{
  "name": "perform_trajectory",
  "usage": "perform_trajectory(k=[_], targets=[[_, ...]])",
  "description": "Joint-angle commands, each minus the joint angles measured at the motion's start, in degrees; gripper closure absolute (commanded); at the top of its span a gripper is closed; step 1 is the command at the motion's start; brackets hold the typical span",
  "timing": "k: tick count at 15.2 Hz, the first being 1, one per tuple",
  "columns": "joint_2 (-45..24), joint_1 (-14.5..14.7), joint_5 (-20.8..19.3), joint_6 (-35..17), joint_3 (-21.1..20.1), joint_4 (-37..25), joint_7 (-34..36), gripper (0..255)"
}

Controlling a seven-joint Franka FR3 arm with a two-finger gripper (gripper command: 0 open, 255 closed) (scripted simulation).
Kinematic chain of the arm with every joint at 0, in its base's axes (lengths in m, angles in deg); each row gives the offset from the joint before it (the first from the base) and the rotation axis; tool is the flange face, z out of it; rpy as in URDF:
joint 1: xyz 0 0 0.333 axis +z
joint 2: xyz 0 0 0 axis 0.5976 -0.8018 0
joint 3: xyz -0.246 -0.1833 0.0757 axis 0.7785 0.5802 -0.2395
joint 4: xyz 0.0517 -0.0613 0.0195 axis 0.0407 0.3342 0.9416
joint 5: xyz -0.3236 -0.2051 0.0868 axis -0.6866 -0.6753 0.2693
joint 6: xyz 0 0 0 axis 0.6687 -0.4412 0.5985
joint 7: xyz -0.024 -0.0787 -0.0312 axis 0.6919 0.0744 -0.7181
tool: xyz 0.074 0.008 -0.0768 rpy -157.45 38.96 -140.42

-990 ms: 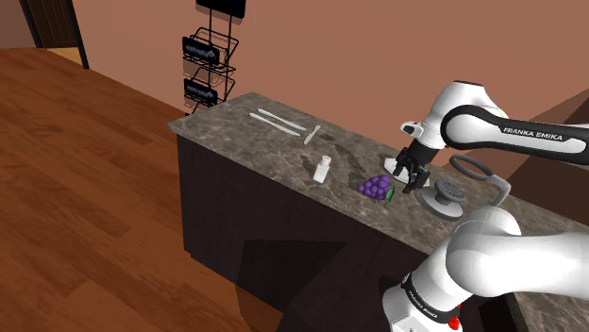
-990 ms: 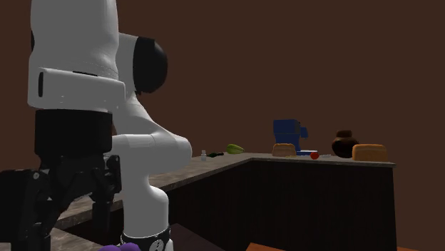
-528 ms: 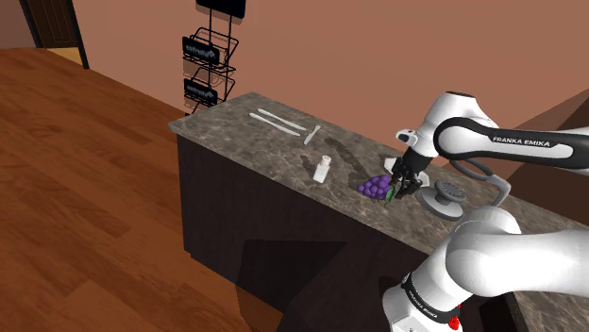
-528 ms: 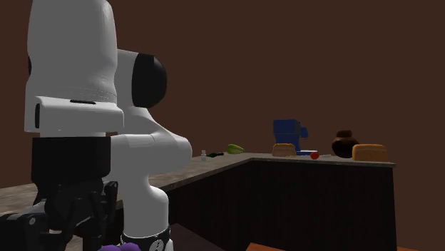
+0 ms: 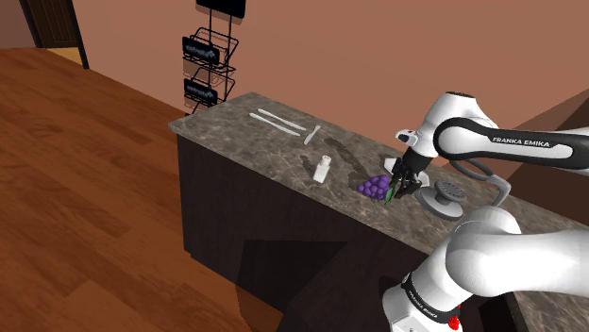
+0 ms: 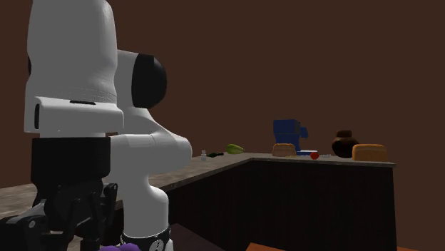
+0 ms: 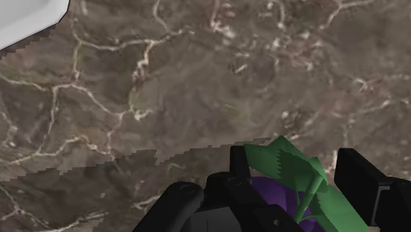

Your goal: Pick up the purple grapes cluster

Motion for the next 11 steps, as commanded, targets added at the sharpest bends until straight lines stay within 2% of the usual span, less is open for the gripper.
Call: perform_trajectory(k=[1,11], targets=[[0.0,0.0,0.1,0.2,0.0,0.0,-0.1,255],[3.1,1.1,4.1,8.9,-4.4,-5.8,-0.5,255]])
